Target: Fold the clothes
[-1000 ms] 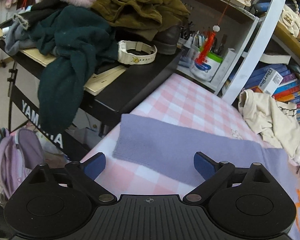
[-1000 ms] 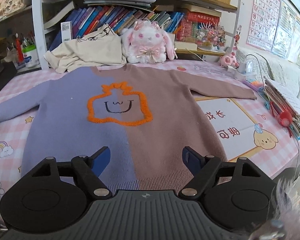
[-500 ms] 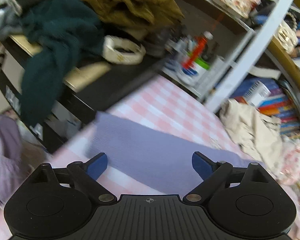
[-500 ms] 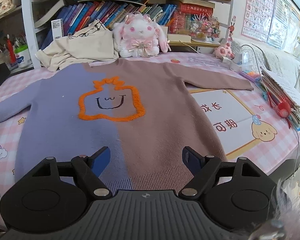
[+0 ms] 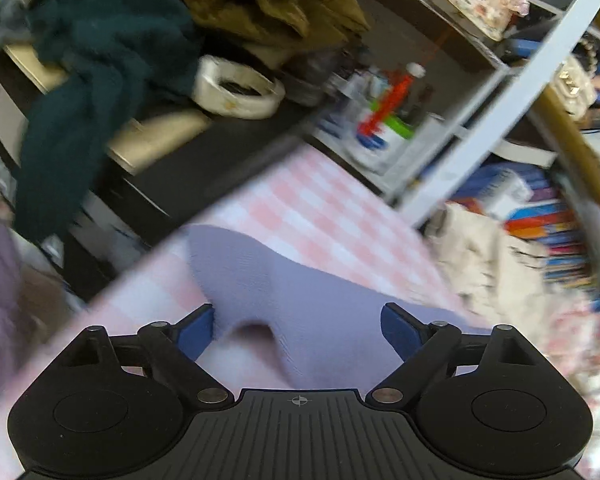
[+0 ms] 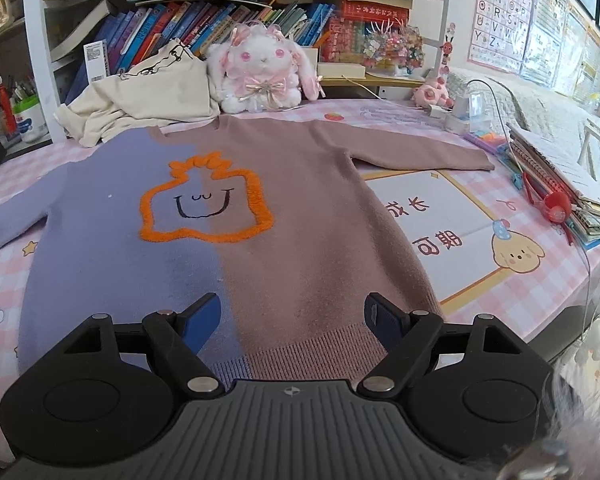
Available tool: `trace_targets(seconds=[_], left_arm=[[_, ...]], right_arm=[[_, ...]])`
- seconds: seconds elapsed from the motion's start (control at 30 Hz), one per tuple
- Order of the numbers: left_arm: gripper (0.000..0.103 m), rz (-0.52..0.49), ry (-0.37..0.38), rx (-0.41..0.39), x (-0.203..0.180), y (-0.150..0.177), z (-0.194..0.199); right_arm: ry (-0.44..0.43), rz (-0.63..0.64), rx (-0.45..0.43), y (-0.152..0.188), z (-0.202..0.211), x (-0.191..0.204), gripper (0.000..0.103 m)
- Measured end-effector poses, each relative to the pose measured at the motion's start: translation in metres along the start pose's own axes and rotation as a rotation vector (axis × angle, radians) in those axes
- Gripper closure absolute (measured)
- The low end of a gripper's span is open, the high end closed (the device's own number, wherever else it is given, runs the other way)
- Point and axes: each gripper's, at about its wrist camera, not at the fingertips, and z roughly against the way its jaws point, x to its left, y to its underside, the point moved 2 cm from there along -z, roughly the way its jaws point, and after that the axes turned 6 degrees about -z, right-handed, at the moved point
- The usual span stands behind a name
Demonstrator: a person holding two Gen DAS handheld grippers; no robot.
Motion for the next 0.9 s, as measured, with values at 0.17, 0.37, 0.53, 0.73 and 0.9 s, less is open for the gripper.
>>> trace_targets(seconds=[0.17, 0.37, 0.53, 0.73, 0.9], left_arm=[[0.013, 0.037, 0.065, 0.028, -0.011, 0.007, -0.006], [0.019, 0.057, 0.057, 0.032, -0.014, 0.008, -0.007], [0.027, 0.153, -0.006, -0.009, 0.006, -0.002, -0.003], [0.047, 0.327, -0.060, -0.045, 0.035, -0.013, 0.002], [0.086, 0.373, -0.104, -0.034, 0.046, -0.010, 0.003]], right_arm=[[-0.001, 0.005, -0.006, -0.001, 0.000, 0.002, 0.024], [0.004, -0.001, -0.008, -0.002, -0.001, 0.002, 0.024], [0.009, 0.010, -0.011, -0.001, 0.001, 0.001, 0.024], [0.017, 0.003, 0.002, 0.001, 0.001, -0.003, 0.024], [0.002, 0.020, 0.028, 0.005, -0.001, -0.001, 0.024]])
